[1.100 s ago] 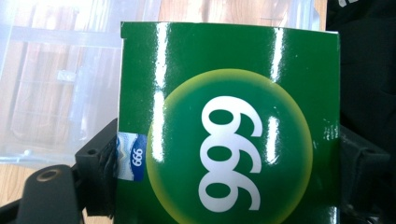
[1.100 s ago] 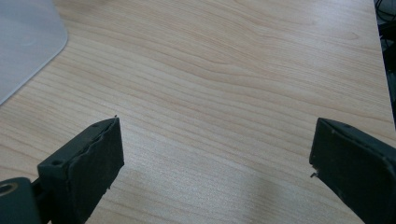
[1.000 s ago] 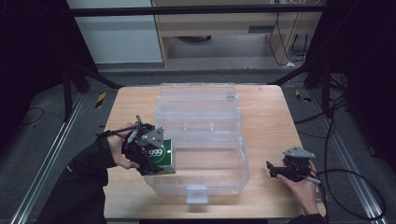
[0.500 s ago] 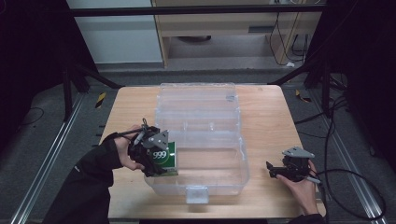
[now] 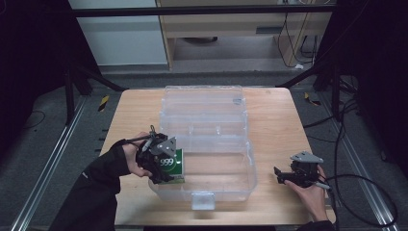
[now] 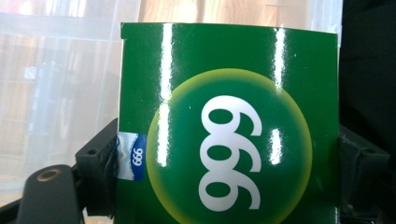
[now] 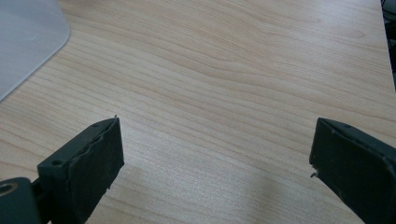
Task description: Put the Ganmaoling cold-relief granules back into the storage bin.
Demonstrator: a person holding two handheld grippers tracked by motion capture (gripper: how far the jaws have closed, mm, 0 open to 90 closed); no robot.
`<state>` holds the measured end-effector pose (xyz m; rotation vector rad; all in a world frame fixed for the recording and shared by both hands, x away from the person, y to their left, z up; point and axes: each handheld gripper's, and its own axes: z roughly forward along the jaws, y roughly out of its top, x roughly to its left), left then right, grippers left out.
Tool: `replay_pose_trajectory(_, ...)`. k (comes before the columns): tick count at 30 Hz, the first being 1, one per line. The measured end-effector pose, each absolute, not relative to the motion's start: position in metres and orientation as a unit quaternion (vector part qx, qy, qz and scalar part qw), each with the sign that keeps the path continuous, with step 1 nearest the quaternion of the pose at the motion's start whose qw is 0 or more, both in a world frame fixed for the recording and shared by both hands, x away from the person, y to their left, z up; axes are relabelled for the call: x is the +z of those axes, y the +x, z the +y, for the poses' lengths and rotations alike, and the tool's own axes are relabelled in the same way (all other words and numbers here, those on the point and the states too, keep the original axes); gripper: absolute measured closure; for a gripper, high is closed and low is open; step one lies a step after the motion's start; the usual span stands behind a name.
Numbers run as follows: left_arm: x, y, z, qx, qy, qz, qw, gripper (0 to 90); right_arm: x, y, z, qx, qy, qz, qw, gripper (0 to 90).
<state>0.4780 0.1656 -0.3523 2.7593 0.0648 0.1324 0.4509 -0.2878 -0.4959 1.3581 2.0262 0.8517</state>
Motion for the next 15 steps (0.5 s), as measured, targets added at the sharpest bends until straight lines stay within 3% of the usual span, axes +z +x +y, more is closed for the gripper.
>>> replay_pose_trajectory(15,-0.370,0.482,0.165,0.043,0.982,0.026,0.183,15.0,-0.497,0.451,-0.287,0.316,0.504,0.756,0.273,3.2)
